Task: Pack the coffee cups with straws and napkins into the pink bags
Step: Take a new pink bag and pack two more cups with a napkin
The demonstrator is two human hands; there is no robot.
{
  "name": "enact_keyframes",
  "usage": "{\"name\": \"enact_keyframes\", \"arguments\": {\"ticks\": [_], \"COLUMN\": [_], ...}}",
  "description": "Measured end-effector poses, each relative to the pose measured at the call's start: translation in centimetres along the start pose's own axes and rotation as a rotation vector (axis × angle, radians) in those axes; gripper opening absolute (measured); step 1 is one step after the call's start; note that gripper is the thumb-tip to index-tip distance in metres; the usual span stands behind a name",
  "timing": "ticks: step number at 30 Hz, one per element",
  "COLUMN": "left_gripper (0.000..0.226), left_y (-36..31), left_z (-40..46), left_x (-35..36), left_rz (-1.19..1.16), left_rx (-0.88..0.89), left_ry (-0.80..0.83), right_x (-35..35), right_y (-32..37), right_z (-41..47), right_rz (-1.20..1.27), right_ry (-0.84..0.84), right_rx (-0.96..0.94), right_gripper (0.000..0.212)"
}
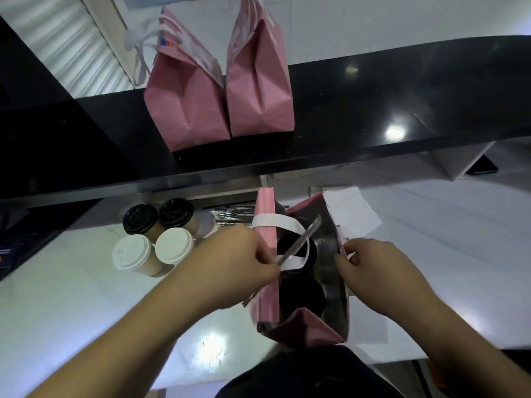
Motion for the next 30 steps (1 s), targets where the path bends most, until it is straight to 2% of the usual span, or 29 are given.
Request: {"name": "enact_keyframes", "arguments": {"ticks": [3,6,10,13,16,20,22,26,28,30], "left_gripper": [0.022,0.025,0.036,0.031,0.02,0.009,0.014,0.032,0.052,0.062], "left_y": [-2.3,-4.4,-4.7,-4.1,-3.0,0.9,3.3,6.0,5.8,5.0], "left_z": [2.2,4.4,6.0,6.1,5.3,2.7,1.4,-1.4,-2.3,-2.9], "left_x": [1.4,2.4,4.4,5.2,3.5,0.3,0.3,2.5,4.0,5.4], "left_rz": [0.136,0.142,0.009,-0.133,-0.238,-0.102,-0.068,-0.155,-0.182,-0.175], "left_rx": [0.03,0.071,0.033,0.0,0.011,-0.029,-0.08,-0.167,-0.167,-0.169], "left_ry": [0.041,0.02,0.06,0.06,-0.063,-0.314,-0.366,-0.321,-0.272,-0.236], "right_x": [0.0,-0.1,-0.3,-0.2,-0.1,-0.1,-0.3,-1.0,-1.6,-2.1], "right_y": [0.0,0.1,0.0,-0.1,-0.4,-0.5,-0.2,1.4,2.7,4.1], "right_z": [-0.1,-0.1,-0.1,0.0,0.0,0.2,0.4,0.5,0.7,1.4], "right_rz": [-0.003,-0.01,-0.014,-0.029,-0.027,-0.032,-0.054,-0.091,-0.112,-0.134], "right_ry": [-0.003,-0.001,0.007,-0.003,-0.011,-0.02,-0.048,-0.125,-0.178,-0.211], "right_rx": [-0.018,-0.032,-0.033,-0.037,-0.043,-0.057,-0.074,-0.174,-0.227,-0.265], "right_gripper": [0.033,0.026,0.028,0.029,0.029,0.032,0.032,0.028,0.035,0.045]}}
Point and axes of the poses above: each hand's wrist, its own z-axis towards the middle knuckle, its own x-axis out of the palm, y = z × x, the point moved 8 cm from there along z, towards the middle knuckle, and after that the axes turned 8 degrees about x, right-handed, at the moved point
